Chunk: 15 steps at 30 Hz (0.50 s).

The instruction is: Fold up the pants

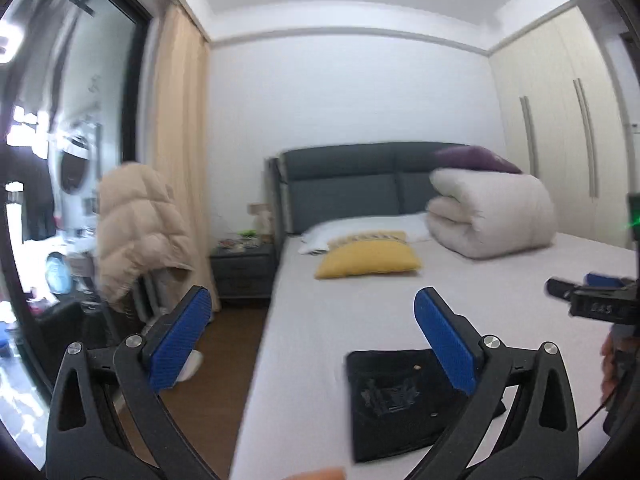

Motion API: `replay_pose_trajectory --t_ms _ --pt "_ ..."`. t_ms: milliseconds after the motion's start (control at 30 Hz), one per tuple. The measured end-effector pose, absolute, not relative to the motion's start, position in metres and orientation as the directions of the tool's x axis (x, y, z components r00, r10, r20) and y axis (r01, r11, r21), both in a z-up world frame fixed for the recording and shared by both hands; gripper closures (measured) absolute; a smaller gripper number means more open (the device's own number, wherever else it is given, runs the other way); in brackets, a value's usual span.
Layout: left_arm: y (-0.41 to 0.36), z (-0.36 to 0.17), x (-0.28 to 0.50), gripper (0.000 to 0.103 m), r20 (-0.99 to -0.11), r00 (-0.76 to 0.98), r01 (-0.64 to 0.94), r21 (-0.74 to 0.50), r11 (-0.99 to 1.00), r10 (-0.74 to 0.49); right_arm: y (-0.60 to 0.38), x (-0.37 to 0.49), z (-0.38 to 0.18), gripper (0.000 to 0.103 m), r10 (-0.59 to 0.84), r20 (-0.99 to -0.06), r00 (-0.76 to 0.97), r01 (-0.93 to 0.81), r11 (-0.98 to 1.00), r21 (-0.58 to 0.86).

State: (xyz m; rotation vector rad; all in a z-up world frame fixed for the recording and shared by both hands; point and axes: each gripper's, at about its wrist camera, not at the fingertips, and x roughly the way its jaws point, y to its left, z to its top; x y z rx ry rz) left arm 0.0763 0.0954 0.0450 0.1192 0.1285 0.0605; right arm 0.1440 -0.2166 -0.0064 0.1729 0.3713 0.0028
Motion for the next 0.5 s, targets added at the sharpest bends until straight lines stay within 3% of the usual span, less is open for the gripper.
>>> replay_pose_trajectory --t_ms 267,500 --pt "0.087 0.086 0.005 0.000 -0.155 0.986 -0.042 0.137 0.990 0.063 -0.205 0.070 0.056 0.000 0.007 -0.251 0.968 0.031 0.988 0.148" --pt "0.087 0.102 -0.034 0.000 -0.305 0.951 -0.024 0.119 0.993 0.060 -0.192 0.028 0.077 0.000 0.008 -0.325 0.946 0.051 0.984 0.171"
